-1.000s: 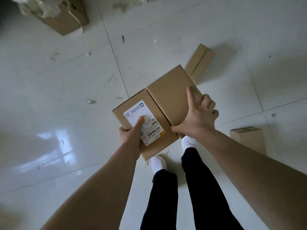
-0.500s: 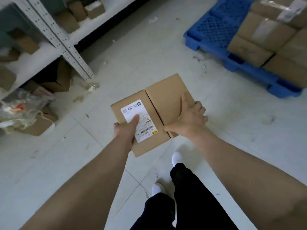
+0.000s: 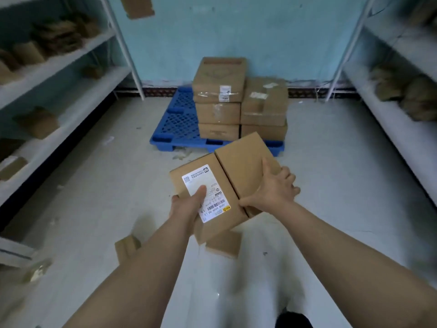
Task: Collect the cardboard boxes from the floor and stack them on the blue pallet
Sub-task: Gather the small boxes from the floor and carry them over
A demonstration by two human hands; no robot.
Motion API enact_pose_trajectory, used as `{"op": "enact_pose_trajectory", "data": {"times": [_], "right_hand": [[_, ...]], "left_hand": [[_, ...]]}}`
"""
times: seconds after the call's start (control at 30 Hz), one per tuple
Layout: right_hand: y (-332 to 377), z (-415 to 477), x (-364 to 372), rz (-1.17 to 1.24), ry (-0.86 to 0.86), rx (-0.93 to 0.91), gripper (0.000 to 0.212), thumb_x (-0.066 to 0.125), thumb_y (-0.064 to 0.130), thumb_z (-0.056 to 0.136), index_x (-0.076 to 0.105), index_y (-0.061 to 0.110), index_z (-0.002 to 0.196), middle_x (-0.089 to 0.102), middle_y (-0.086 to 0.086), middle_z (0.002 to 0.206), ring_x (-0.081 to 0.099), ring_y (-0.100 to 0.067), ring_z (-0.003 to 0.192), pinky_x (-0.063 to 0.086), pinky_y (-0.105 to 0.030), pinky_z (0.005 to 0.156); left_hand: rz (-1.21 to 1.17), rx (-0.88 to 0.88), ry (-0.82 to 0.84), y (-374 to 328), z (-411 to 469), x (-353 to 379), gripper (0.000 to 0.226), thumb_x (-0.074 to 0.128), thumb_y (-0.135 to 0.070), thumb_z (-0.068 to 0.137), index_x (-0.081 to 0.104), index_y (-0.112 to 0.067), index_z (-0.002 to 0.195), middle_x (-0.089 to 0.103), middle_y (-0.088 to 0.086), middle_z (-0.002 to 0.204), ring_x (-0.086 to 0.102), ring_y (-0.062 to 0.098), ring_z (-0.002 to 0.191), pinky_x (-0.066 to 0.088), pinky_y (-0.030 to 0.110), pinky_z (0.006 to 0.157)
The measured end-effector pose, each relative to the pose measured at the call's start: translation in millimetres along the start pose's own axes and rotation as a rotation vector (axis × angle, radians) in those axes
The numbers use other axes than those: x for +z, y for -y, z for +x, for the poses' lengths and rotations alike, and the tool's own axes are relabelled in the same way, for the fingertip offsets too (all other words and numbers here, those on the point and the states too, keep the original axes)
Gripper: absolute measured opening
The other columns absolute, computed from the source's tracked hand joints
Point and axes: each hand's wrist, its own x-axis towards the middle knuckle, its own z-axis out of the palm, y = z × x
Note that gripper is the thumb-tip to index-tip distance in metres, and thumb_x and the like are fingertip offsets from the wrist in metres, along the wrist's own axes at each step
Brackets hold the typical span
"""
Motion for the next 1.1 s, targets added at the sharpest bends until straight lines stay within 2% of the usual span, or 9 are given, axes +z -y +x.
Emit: {"op": "enact_pose_trajectory", "data": {"times": [0.13,0.23,0.3,0.5,0.7,0.83,0.87,1.0,1.1], "right_hand": [[-63.1,52.6,-52.9,0.029,-0.044,0.081,0.141,0.079,0.068,0.039,-0.004,0.039,0.148,0.022,-0.017,0.139,0.028,-0.033,0.123,0.034,-0.049,0.095],[-109.6,93.0,-89.3,0.033,-0.073,0.117,0.14,0.08,0.067,0.04,-0.004,0.039,0.148,0.022,-0.018,0.138,0.028,-0.034,0.124,0.034,-0.049,0.095],[-137.4,116.6,-109.4,0.024,-0.087,0.147,0.141,0.079,0.068,0.04,-0.005,0.039,0.148,0.021,-0.019,0.139,0.028,-0.034,0.124,0.033,-0.05,0.095],[-185.2,191.8,-149.0,0.016,-0.091,0.184,0.141,0.079,0.069,0.039,-0.006,0.039,0.147,0.022,-0.019,0.138,0.028,-0.034,0.123,0.034,-0.052,0.098],[-174.9,286.8,-157.8,0.072,-0.068,0.223,0.14,0.08,0.068,0.04,-0.006,0.038,0.147,0.023,-0.018,0.136,0.028,-0.035,0.125,0.032,-0.053,0.099],[-149.3,368.3,-167.5,0.067,-0.076,0.258,0.139,0.08,0.067,0.04,-0.004,0.038,0.147,0.023,-0.018,0.137,0.027,-0.034,0.126,0.032,-0.053,0.1],[-143.0,388.3,-172.4,0.056,-0.067,0.268,0.139,0.081,0.067,0.04,-0.004,0.038,0.147,0.023,-0.017,0.137,0.027,-0.034,0.126,0.032,-0.052,0.1],[-120.2,458.8,-186.8,0.043,-0.051,0.309,0.142,0.08,0.068,0.037,-0.006,0.04,0.146,0.023,-0.018,0.138,0.028,-0.034,0.125,0.033,-0.052,0.099],[-113.4,505.6,-195.6,0.086,-0.055,0.326,0.141,0.08,0.068,0.038,-0.004,0.039,0.147,0.024,-0.018,0.137,0.029,-0.035,0.124,0.033,-0.052,0.099]], "left_hand": [[0.048,0.075,0.087,-34.5,3.7,94.7,0.087,0.08,-0.061,0.048,0.047,-0.027,0.12,0.073,-0.002,0.1,0.072,0.024,0.085,0.056,0.047,0.081],[0.063,0.1,0.168,-56.0,5.5,167.1,0.081,0.081,-0.059,0.054,0.05,-0.026,0.121,0.072,-0.001,0.104,0.073,0.024,0.084,0.058,0.039,0.063],[0.086,0.087,0.207,-67.8,7.7,211.0,0.08,0.081,-0.059,0.056,0.051,-0.026,0.122,0.073,0.0,0.103,0.073,0.024,0.083,0.057,0.037,0.058],[0.114,0.09,0.234,-104.5,22.0,306.9,0.07,0.079,-0.052,0.07,0.045,-0.023,0.124,0.07,0.003,0.105,0.07,0.025,0.086,0.054,0.036,0.06],[0.132,0.122,0.257,-164.1,96.5,362.5,0.065,0.082,-0.05,0.067,0.056,-0.025,0.122,0.075,-0.001,0.098,0.074,0.022,0.082,0.056,0.034,0.062],[0.125,0.116,0.265,-213.7,161.9,400.0,0.073,0.082,-0.049,0.067,0.048,-0.023,0.126,0.072,0.002,0.103,0.071,0.025,0.087,0.056,0.041,0.074],[0.124,0.099,0.268,-226.0,176.5,409.3,0.072,0.081,-0.047,0.07,0.045,-0.023,0.128,0.071,0.002,0.104,0.07,0.025,0.087,0.055,0.041,0.073],[0.143,0.066,0.323,-278.9,220.0,441.4,0.054,0.076,-0.032,0.083,0.048,-0.019,0.128,0.07,0.004,0.105,0.067,0.018,0.076,0.046,0.029,0.048],[0.164,0.087,0.335,-314.5,256.6,468.3,0.059,0.077,-0.034,0.081,0.047,-0.018,0.13,0.07,0.005,0.111,0.068,0.018,0.08,0.047,0.027,0.047]]}}
